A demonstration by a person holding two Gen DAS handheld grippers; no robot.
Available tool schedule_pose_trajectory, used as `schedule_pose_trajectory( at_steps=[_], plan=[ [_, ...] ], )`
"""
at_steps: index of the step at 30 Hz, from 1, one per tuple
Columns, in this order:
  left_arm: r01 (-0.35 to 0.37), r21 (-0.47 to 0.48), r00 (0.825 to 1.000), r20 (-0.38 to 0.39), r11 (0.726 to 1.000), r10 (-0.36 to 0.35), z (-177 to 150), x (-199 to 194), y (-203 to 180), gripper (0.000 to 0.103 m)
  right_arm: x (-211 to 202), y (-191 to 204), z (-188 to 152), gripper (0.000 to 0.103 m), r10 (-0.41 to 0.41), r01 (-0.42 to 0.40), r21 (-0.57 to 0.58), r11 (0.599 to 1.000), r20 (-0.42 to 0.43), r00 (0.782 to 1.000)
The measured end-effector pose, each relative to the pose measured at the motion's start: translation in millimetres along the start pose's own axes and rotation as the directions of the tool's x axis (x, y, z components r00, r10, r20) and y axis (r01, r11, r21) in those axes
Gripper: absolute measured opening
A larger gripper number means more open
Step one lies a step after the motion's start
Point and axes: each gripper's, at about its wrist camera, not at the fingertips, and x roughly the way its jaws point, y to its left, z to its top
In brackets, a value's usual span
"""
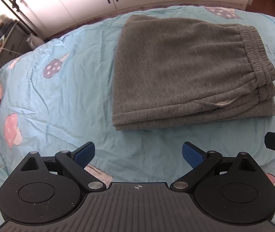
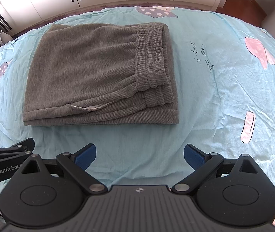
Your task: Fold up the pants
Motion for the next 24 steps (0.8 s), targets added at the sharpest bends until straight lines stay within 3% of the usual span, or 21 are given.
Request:
schedule_pose_trajectory(
  at_steps=[18,24],
  plan=[
    [0.018,-0.001,1.000,-0.001,1.000,-0.018,0.0,1.7,-0.4,0.100,0.1,-0.5,0.5,0.098,0.001,-0.001,-0.003,1.000,0.001,1.000],
    [0.004,0.012,0.999,0.034,1.000,-0.005,-1.1,-1.8,-3.1,0.100,-0.1,-0.4,0.4,0.098,0.001,-0.001,0.000,1.000,0.005,1.000]
  ],
)
